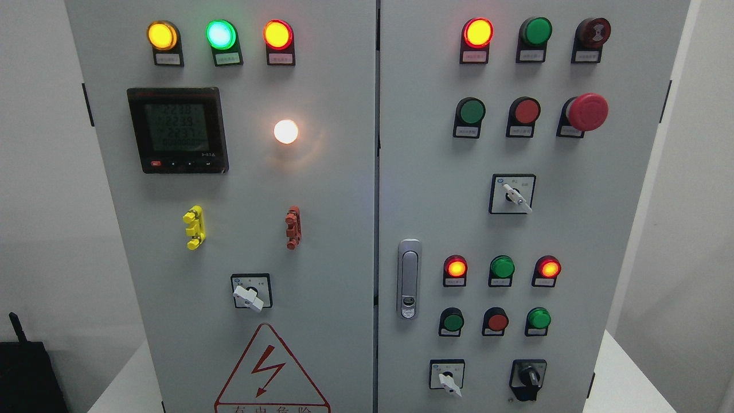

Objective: Trip black knob to open circuit

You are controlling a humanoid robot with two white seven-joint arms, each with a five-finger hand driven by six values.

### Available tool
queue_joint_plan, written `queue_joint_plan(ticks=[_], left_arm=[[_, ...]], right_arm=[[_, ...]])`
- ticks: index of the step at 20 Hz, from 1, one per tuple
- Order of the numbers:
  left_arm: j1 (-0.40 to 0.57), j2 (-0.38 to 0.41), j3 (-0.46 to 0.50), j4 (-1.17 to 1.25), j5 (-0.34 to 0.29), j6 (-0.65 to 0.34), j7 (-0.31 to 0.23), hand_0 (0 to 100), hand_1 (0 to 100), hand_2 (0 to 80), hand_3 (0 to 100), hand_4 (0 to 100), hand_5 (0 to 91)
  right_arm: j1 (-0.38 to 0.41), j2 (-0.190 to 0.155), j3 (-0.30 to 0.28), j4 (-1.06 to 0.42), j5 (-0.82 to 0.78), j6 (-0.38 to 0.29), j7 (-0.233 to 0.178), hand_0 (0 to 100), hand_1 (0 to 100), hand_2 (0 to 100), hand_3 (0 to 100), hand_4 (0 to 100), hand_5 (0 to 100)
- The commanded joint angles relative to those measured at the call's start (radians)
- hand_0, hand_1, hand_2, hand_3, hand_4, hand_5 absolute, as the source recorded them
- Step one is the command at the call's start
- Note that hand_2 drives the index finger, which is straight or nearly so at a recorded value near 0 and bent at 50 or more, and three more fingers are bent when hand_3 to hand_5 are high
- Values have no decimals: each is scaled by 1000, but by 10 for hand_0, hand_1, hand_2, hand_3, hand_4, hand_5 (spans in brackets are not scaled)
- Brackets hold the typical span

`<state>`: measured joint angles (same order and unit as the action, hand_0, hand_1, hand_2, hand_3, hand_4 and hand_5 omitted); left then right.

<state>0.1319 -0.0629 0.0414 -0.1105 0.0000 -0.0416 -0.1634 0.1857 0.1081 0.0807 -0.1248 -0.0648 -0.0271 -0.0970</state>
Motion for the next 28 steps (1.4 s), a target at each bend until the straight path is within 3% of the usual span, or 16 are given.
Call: queue_joint_plan(ticks=[1, 8, 20, 28], left_arm=[[0, 0, 0, 0, -23, 2, -1, 120, 389, 0, 0, 0, 0], [0, 0, 0, 0, -23, 2, -1, 120, 389, 0, 0, 0, 0], [0, 0, 0, 0, -23, 3, -1, 120, 389, 0, 0, 0, 0], [0, 0, 0, 0, -23, 3, -1, 120, 389, 0, 0, 0, 0]], right_arm=[[0, 2, 2, -6, 0, -1, -7, 0, 25, 0, 0, 0, 0], [0, 2, 1, -10, -4, 1, -6, 0, 25, 0, 0, 0, 0], [8, 7, 7, -143, 0, -17, -3, 0, 7, 0, 0, 0, 0], [34, 9, 8, -266, 0, -112, -1, 0, 0, 0, 0, 0, 0]])
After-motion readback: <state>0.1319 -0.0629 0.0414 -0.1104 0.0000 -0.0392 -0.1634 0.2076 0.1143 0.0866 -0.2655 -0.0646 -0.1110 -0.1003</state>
